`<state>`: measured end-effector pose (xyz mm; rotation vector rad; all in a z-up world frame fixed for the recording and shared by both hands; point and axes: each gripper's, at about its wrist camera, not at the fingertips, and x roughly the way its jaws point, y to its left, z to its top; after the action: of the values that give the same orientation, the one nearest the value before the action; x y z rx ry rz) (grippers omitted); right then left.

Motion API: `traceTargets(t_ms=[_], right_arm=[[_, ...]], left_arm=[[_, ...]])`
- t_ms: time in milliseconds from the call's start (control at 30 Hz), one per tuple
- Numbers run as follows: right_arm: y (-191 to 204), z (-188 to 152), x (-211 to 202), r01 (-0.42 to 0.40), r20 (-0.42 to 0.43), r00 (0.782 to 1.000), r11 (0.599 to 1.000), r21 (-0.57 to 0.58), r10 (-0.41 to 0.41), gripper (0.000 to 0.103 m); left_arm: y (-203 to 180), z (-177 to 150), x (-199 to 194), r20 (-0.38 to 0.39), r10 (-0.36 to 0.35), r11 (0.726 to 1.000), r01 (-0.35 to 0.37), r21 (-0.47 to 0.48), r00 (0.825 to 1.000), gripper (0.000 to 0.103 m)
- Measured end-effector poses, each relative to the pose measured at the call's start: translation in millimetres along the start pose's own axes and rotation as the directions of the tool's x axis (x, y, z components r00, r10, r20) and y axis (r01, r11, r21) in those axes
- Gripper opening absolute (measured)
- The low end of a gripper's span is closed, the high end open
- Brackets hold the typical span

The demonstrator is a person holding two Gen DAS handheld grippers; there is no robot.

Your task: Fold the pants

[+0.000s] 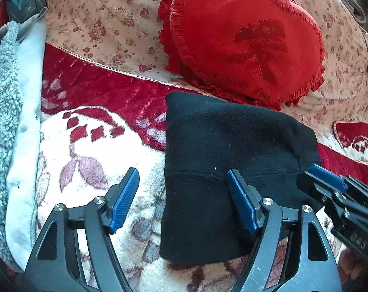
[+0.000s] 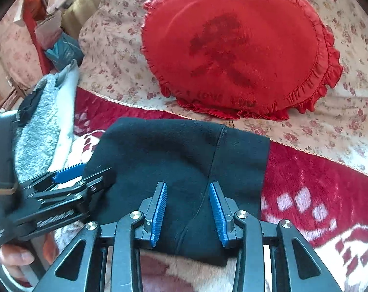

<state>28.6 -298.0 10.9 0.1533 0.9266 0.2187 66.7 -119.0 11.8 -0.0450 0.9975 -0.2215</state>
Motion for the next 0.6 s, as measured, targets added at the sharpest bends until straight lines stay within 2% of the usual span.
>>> traceTargets(t_ms=[100,200,367,533,600], right_arm=[[3.5,-13.8,-7.2,0.0,-0.004,1.0,1.0,-0.001,0.0,0.035],[8.2,-24.9,-4.2,0.035,-0.003,0.999,0.999,-0.02,-0.035,0.035],[11.3,-24.1,-22.9,0.016,0.023,1.0,1.0,0.012,-0.016,0.035],[17.5,-31.4,-42.6,0.056,0.059,0.997,0.998,0.006,-0.056,0.035],[19.7,-34.8,-48.4,0.056,0.066,0.996,0.998,0.007,-0.057,0.035]], left_arm=[[-2.6,-5.6,-7.4,0.016,0.023,1.0,-0.023,0.003,1.0,0.075],[-4.6,-10.4,-15.2,0.021,0.037,0.999,-0.037,-0.001,0.999,0.075],[-7.5,-24.2,-33.1,0.065,0.073,0.997,-0.073,0.007,0.995,0.075],[-7.8,-39.4,-48.1,0.074,0.087,0.996,-0.087,0.007,0.994,0.075],[-9.0,-45.8,-55.0,0.073,0.113,0.993,-0.114,0.018,0.991,0.075]])
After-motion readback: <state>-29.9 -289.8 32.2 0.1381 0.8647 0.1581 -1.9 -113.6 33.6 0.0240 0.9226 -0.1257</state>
